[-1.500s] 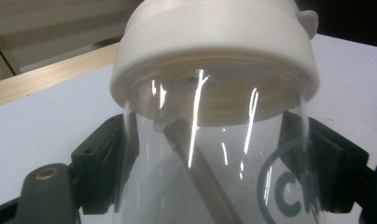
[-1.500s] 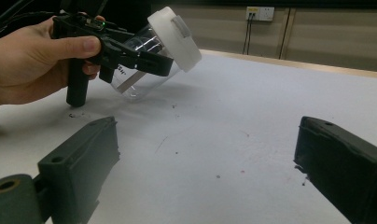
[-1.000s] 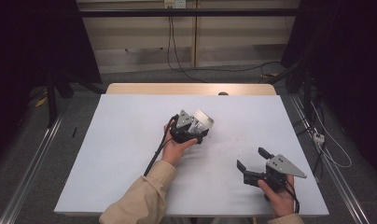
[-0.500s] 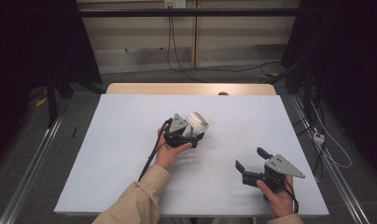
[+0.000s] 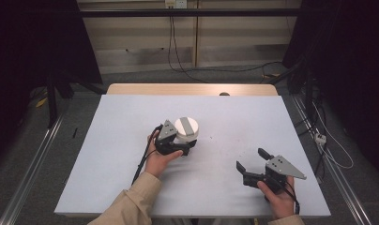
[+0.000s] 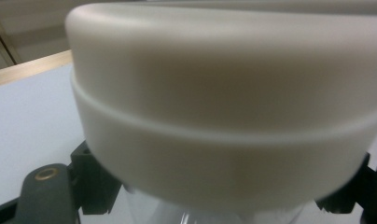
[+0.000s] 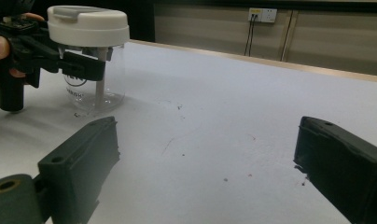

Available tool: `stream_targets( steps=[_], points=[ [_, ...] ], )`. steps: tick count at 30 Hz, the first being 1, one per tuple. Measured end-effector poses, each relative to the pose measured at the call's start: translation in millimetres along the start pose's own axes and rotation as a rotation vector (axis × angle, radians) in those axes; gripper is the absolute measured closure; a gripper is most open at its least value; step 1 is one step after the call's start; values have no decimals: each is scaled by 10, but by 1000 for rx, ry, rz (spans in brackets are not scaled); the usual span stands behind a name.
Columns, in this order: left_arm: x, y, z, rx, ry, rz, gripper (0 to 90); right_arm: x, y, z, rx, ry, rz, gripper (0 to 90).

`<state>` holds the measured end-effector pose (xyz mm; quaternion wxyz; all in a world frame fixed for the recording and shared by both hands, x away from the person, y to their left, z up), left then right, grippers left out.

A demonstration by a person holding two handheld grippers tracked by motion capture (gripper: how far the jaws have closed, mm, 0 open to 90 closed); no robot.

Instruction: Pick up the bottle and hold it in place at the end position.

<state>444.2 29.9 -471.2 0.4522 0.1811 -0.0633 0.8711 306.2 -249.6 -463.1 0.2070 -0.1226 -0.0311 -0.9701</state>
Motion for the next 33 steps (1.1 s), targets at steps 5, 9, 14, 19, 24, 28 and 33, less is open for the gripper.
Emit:
stream_targets(
  steps=[5, 9, 14, 19, 24, 28, 33],
  points=[
    [45, 11, -49, 5, -5, 2, 177, -15, -17, 4, 5, 0, 4, 59],
    [53, 8, -53, 9, -1, 3, 169, -16, -18, 4, 5, -1, 5, 59],
    [41, -26, -47, 27, 9, 7, 120, -9, -8, 6, 4, 2, 4, 59],
    [32, -25, -31, 8, 27, -4, 106, -16, -11, 2, 8, -1, 9, 59],
    [-18, -5, -13, 3, 44, -23, 174, -22, -17, 2, 3, -4, 10, 59],
    [-41, 33, 5, -36, 43, -15, 185, -20, -10, 0, 2, -4, 8, 59],
    [-111, 5, 67, -26, 68, 19, 186, -18, -3, 5, 2, 0, 6, 59]
  ],
)
Point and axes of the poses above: each handheld gripper's, and its own axes: x roughly backward along the jaws, z roughly out of its top, y roughly to its right, the point moved 4 cm from there along -x, roughly forward along the jaws, and after that the axes turned 2 degrees about x, right-handed, at the moved point
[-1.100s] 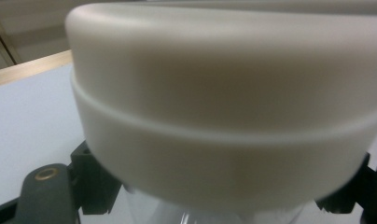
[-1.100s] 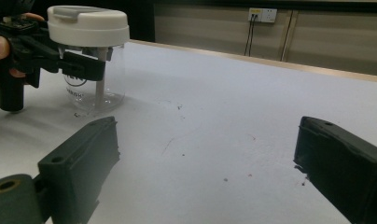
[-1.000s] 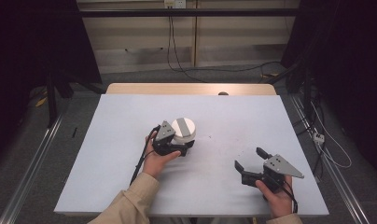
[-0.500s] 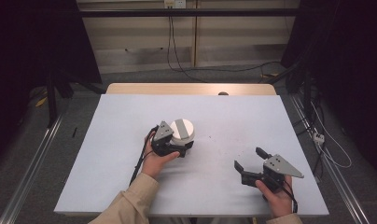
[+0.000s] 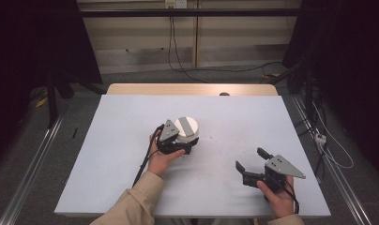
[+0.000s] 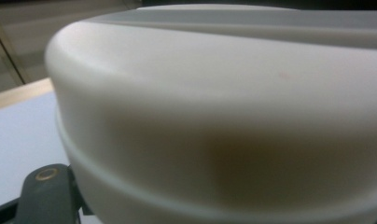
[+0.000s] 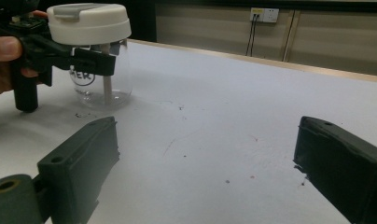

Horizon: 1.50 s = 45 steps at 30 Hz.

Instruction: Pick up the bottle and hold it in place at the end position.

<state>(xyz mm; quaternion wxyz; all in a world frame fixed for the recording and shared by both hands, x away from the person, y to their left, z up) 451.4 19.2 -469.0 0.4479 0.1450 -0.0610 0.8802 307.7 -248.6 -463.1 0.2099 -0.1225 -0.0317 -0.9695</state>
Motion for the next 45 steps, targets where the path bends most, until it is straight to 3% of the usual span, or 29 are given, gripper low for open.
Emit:
stream_targets(
  steps=[6, 18, 20, 22, 24, 26, 30, 45],
  points=[
    [-203, -42, 91, 40, 8, 23, 186, 2, 7, -1, -2, 2, 1, 59],
    [-450, -13, 122, 28, 17, 51, 186, -28, 14, -1, -11, 0, 9, 59],
    [-468, -17, 118, 4, 11, 71, 186, -39, 10, 3, -9, -1, 12, 59],
    [-479, -23, 104, 12, 6, 75, 186, -53, 9, 6, -7, -2, 11, 59],
    [-483, -8, 101, 2, 1, 59, 185, -72, 5, 6, -1, -5, 14, 59],
    [-486, 9, 103, -28, -7, 67, 186, -94, -2, 5, -1, -12, 15, 59],
    [-490, -21, 101, 12, -5, 54, 186, -124, -10, 18, 6, -16, 17, 59],
    [-493, -35, 100, 31, -12, 47, 186, -228, -42, 113, 27, -27, 13, 59]
  ],
)
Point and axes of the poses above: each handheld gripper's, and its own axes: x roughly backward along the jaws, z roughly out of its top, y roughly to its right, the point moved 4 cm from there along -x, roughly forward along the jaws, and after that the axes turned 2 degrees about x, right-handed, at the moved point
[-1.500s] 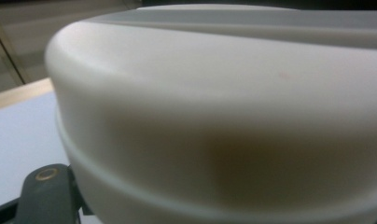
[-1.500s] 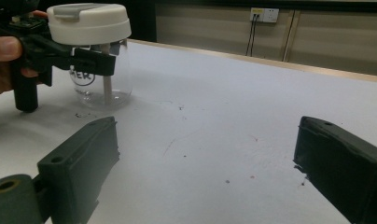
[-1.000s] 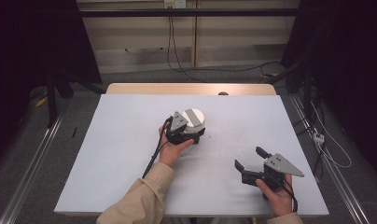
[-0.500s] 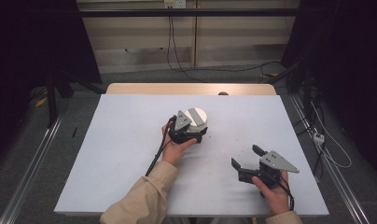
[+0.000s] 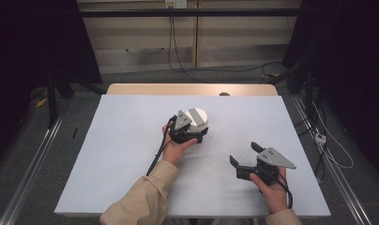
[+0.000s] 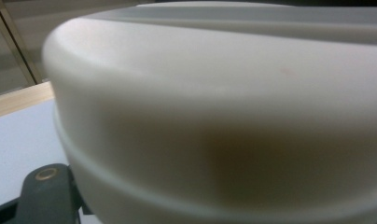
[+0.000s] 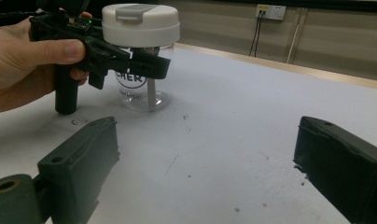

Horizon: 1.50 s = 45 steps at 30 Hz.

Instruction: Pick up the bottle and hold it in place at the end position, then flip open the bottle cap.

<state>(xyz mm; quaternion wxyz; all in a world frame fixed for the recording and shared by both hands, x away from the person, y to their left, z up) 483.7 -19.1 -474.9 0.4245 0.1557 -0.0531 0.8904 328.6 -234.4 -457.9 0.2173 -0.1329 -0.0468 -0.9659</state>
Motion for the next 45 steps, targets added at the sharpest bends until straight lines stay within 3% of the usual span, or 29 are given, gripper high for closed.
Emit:
stream_targets(
  steps=[22, 32, 37, 45],
  points=[
    [26, -11, -12, 9, -28, -3, 185, -350, -108, 150, 28, -56, 19, 67],
    [23, -9, -17, 12, -30, -3, 185, -479, -192, 289, 17, -52, 38, 159],
    [20, -6, -16, 13, -28, 2, 185, -527, -223, 365, 0, -59, 55, 304],
    [18, -8, -18, 4, -37, -3, 185, -596, -253, 462, -25, -84, 108, 744]
  ],
)
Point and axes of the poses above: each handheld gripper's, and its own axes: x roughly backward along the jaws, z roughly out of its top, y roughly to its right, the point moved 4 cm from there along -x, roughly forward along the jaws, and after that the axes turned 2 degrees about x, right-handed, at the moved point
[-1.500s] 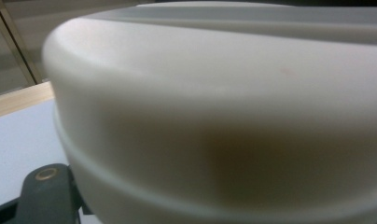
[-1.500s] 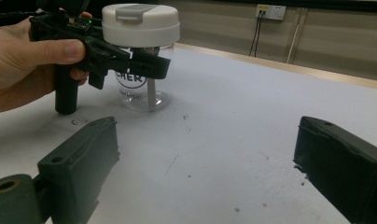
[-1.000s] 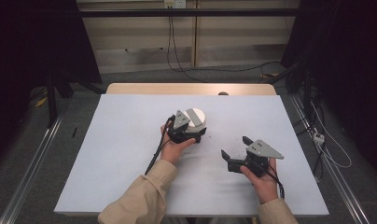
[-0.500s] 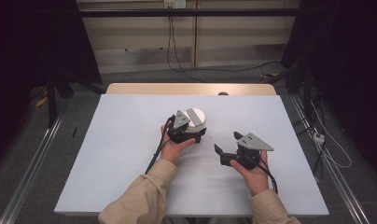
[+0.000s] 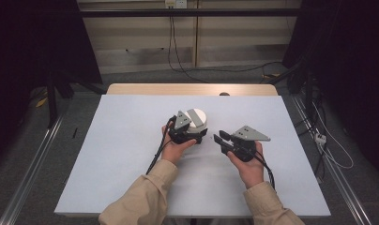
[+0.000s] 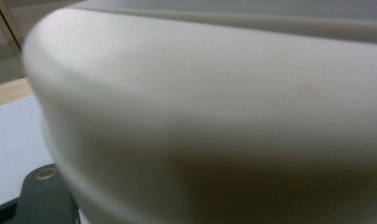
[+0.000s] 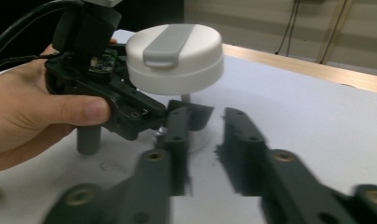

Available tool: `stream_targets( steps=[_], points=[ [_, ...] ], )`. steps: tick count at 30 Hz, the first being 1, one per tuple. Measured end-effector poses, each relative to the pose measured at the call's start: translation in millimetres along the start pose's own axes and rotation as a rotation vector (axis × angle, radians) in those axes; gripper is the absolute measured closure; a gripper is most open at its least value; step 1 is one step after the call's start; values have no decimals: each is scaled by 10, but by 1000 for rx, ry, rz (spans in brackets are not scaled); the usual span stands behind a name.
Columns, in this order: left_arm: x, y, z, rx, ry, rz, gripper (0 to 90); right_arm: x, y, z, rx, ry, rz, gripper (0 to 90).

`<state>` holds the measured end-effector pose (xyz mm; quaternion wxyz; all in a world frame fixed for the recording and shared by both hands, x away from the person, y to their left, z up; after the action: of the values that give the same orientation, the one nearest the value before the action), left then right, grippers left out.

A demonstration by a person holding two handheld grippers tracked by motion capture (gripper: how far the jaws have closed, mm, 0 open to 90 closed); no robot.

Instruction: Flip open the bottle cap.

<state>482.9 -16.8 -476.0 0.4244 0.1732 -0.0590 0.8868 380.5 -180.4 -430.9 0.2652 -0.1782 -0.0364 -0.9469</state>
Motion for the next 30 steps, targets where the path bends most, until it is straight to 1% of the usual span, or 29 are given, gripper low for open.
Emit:
stream_targets(
  steps=[2, 3, 6, 8, 15, 16, 22, 26, 30],
  points=[
    [0, -1, -1, 3, 0, 0, 185, -24, -12, 13, -3, -7, 13, 814],
    [0, 0, -1, 1, 0, 0, 185, -44, -23, 20, 9, -17, 21, 862],
    [-2, 2, -1, 1, 1, 5, 185, -84, -48, 34, 20, -26, 32, 900],
    [-1, -1, -2, 1, -2, 1, 185, -116, -60, 42, 20, -37, 37, 900],
    [-3, 0, -2, 3, -1, 1, 185, -214, -115, 85, 27, -49, 58, 900],
    [-3, 1, -1, 3, -1, 1, 185, -223, -122, 93, 21, -49, 59, 900],
    [-4, 1, -2, 4, 0, 2, 185, -271, -141, 123, 25, -56, 66, 900],
    [-4, 0, -2, 4, -1, 2, 185, -296, -144, 134, 39, -57, 73, 900],
    [-4, 0, -2, 3, -1, 2, 185, -310, -139, 136, 41, -64, 73, 900]
  ],
)
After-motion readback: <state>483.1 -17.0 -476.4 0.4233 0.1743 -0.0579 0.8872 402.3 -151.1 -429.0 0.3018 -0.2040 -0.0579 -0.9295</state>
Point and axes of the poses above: each handheld gripper's, and its own axes: x roughly backward along the jaws, z roughly out of its top, y roughly to its right, the point moved 4 cm from there along -x, roughly forward along the jaws, and after that the axes turned 2 degrees about x, right-handed, at the moved point
